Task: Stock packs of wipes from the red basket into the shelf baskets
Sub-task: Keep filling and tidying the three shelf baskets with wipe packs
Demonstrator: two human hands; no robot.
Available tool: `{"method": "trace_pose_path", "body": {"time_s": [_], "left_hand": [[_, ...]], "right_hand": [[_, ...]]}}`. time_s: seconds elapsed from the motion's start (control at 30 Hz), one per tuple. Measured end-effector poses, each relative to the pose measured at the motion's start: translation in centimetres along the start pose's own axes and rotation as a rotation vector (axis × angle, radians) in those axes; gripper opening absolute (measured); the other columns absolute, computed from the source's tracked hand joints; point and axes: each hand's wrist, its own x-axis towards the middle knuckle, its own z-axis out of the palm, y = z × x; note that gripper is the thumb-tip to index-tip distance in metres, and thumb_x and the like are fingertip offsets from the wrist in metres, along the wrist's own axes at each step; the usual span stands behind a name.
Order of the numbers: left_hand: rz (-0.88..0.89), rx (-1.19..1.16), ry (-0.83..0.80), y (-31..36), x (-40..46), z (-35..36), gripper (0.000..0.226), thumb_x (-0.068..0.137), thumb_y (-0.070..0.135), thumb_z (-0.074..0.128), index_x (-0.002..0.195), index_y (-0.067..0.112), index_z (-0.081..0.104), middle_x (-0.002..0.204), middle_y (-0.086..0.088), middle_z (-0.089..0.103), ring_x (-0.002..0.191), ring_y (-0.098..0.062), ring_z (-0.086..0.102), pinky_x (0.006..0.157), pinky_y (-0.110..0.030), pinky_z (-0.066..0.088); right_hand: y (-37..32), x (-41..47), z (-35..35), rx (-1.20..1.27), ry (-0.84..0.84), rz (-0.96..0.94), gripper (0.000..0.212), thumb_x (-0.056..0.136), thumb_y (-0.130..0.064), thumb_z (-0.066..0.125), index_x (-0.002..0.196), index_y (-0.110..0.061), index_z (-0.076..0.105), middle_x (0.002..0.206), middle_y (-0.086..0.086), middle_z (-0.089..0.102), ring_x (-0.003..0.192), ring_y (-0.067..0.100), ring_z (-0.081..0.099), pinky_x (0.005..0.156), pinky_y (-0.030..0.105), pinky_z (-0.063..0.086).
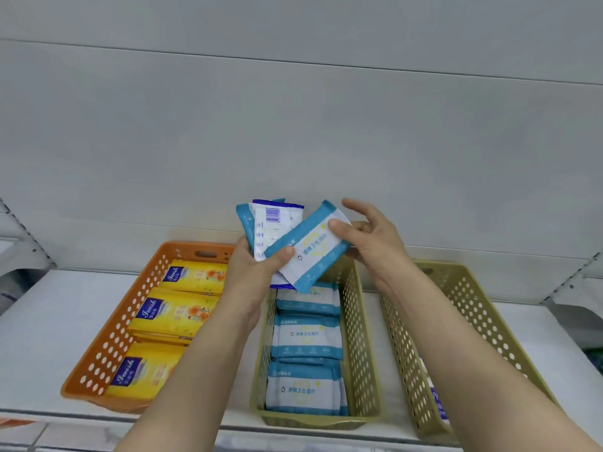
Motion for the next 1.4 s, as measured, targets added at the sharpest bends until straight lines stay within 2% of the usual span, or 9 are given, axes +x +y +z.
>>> {"method": "trace_pose_path", "body": {"time_s": [0.13,0.3,0.47,0.8,0.9,1.03,1.13,1.3,1.4], "left_hand": [[0.031,-0.046,0.117,0.0,0.7,0.0,0.04,0.086,0.005,0.073,0.124,0.009,0.06,0.112,-0.005,0.073,0.099,-0.022,0.072,0.072,-0.031,0.061],[0.081,-0.079,0.348,-0.6,1.9,-2.3,0.042,0.085,0.016,0.077,0.123,0.009,0.061,0.114,-0.005,0.073,0.101,-0.024,0.072,0.088,-0.046,0.059],[0.086,-0.031,0.285,-1.5,0.9,-3.1,0.044,0.087,0.019,0.076,0.127,0.011,0.059,0.116,-0.003,0.072,0.102,-0.021,0.072,0.082,-0.039,0.059],[-0.002,-0.007,0.184,-2.2,-1.0,-3.3,0.045,0.084,0.026,0.076,0.125,0.016,0.06,0.114,0.0,0.073,0.101,-0.019,0.072,0.084,-0.04,0.059],[-0.022,0.009,0.14,-2.0,-1.5,-3.2,0.039,0.085,0.027,0.076,0.12,0.017,0.064,0.109,0.001,0.075,0.096,-0.018,0.073,0.077,-0.035,0.058],[-0.054,0.058,0.062,-1.9,-1.9,-2.4,0.04,0.08,0.026,0.079,0.117,0.016,0.067,0.105,-0.003,0.076,0.09,-0.019,0.074,0.07,-0.031,0.059],[-0.059,0.091,0.011,-1.9,-2.2,-1.5,0.045,0.083,0.029,0.076,0.124,0.017,0.063,0.108,-0.004,0.075,0.091,-0.018,0.074,0.068,-0.028,0.06],[-0.046,0.034,0.11,-1.4,-1.8,-2.0,0.026,0.1,0.022,0.056,0.125,0.016,0.06,0.112,-0.002,0.073,0.088,-0.011,0.072,0.061,-0.018,0.055],[-0.025,0.001,0.052,-1.0,-1.7,-1.6,0.028,0.099,0.028,0.057,0.125,0.017,0.06,0.112,0.0,0.072,0.096,-0.013,0.071,0.065,-0.017,0.055]], "right_hand": [[0.8,-0.1,-0.4,-0.129,-0.095,0.08,0.011,0.085,-0.01,0.076,0.093,-0.016,0.071,0.088,0.003,0.073,0.08,0.017,0.07,0.079,0.037,0.059],[5.4,-0.1,-1.1,-0.55,0.133,0.139,0.028,0.083,-0.019,0.076,0.104,-0.022,0.058,0.098,0.002,0.066,0.087,0.02,0.067,0.08,0.042,0.059],[8.5,-2.4,0.9,-0.889,-0.123,0.238,0.029,0.093,-0.021,0.066,0.119,-0.022,0.054,0.105,-0.001,0.054,0.092,0.019,0.058,0.068,0.028,0.048],[11.0,-3.7,2.7,-1.46,-0.12,0.09,0.034,0.093,-0.023,0.064,0.122,-0.011,0.051,0.121,0.01,0.057,0.107,0.027,0.059,0.072,0.031,0.041],[9.6,-4.1,3.6,-1.067,0.089,-0.046,0.039,0.096,-0.048,0.056,0.118,-0.016,0.057,0.115,0.0,0.059,0.099,0.016,0.06,0.073,0.025,0.042],[4.6,-3.6,4.9,0.017,-0.061,0.305,0.045,0.096,-0.053,0.054,0.112,-0.013,0.069,0.098,0.003,0.076,0.091,0.02,0.073,0.074,0.032,0.058],[3.9,-3.3,4.9,0.051,-0.105,0.262,0.028,0.09,-0.028,0.072,0.11,-0.009,0.069,0.099,0.007,0.077,0.089,0.024,0.074,0.072,0.032,0.059],[3.6,-1.7,2.8,0.243,0.217,0.143,0.014,0.091,-0.012,0.069,0.104,-0.009,0.063,0.1,0.011,0.075,0.09,0.025,0.074,0.078,0.042,0.06],[3.3,-1.5,2.6,-0.222,0.26,-0.212,0.013,0.087,-0.018,0.072,0.093,-0.024,0.061,0.091,-0.003,0.072,0.083,0.013,0.069,0.073,0.035,0.055]]}}
